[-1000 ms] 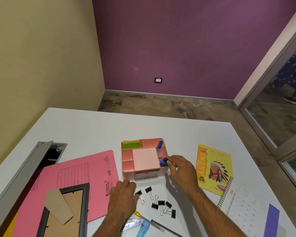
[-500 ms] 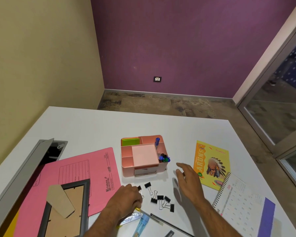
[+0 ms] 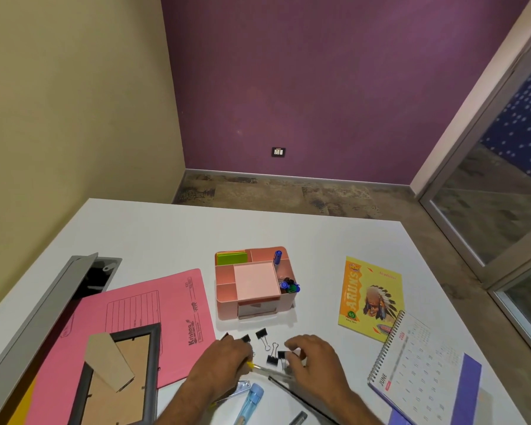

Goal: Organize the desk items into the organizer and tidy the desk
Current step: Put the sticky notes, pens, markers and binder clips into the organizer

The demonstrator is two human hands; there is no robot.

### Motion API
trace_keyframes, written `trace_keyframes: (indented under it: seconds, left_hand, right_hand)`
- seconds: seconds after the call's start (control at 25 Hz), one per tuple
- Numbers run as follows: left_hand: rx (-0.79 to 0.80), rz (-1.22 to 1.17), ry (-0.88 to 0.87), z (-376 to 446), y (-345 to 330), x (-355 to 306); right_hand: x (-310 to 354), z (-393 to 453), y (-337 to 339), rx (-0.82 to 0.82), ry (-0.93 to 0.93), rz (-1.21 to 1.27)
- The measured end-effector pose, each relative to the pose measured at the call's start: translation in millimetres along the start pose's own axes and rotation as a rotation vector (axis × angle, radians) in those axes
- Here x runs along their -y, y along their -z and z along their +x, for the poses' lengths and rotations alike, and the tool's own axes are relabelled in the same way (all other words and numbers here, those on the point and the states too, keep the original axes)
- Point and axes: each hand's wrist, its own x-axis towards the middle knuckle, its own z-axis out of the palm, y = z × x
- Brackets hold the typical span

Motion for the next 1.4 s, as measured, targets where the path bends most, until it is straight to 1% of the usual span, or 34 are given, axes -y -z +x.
trace_keyframes:
  seconds: [0.12,0.2,0.28,0.32,0.4,0.44,0.48,0.52,0.56,0.64,0.72,0.76,0.88,1.0,1.16,1.2,1.32,1.4]
  left_hand:
    - [-0.093,-0.263,-0.005,5,11,-3]
    - [-0.144,-0.404,-0.032,10,18,-10]
    - [-0.224,-0.533,-0.042,13,25,-19]
    - [-0.273,-0.603,-0.009,14,27,-24]
    - [-0.365,-0.744,0.138,15,27,-32]
    - [-0.383,-0.793,0.217,14,24,-36]
    - [-0.368,-0.778,0.272,13,21,-39]
    - [-0.314,-0.681,0.284,11,16,-40]
    - [-0.23,-0.533,0.258,9,10,-41]
    - [-0.059,-0.269,0.127,6,1,-43]
    - [0.051,-0.082,-0.04,9,-10,-42]
    - [0.095,-0.001,-0.091,12,-15,-43]
    - [0.172,0.147,-0.147,20,-27,-48]
    - [0.19,0.24,-0.168,24,-39,-47]
    - [0.169,0.284,-0.169,29,-50,-43]
    - [0.167,0.291,-0.173,30,-51,-43]
    - [0.191,0.283,-0.169,34,-50,-43]
    - [0.213,0.266,-0.169,35,-49,-43]
  right_hand:
    - [26,2,1,0.1,0.075,-0.057]
    - [40,6,2,0.095,0.121,-0.069]
    - [47,12,4,0.045,0.116,-0.036]
    - [48,14,7,0.014,0.098,-0.015]
    - [46,18,16,-0.037,0.08,0.002]
    - [45,20,23,-0.065,0.087,0.021]
    - [43,21,32,-0.104,0.11,0.068]
    - [43,24,42,-0.154,0.14,0.136]
    - [43,28,53,-0.222,0.175,0.201]
    - [46,45,73,-0.394,0.242,0.256]
    - [56,69,93,-0.555,0.274,0.267]
    - [62,82,101,-0.621,0.281,0.278]
    - [71,118,113,-0.732,0.202,0.341]
    - [65,143,108,-0.726,0.085,0.345]
    - [52,151,83,-0.539,-0.034,0.255]
    - [51,151,79,-0.514,-0.06,0.255]
    - [52,155,78,-0.527,-0.118,0.271]
    - [52,160,79,-0.531,-0.12,0.265]
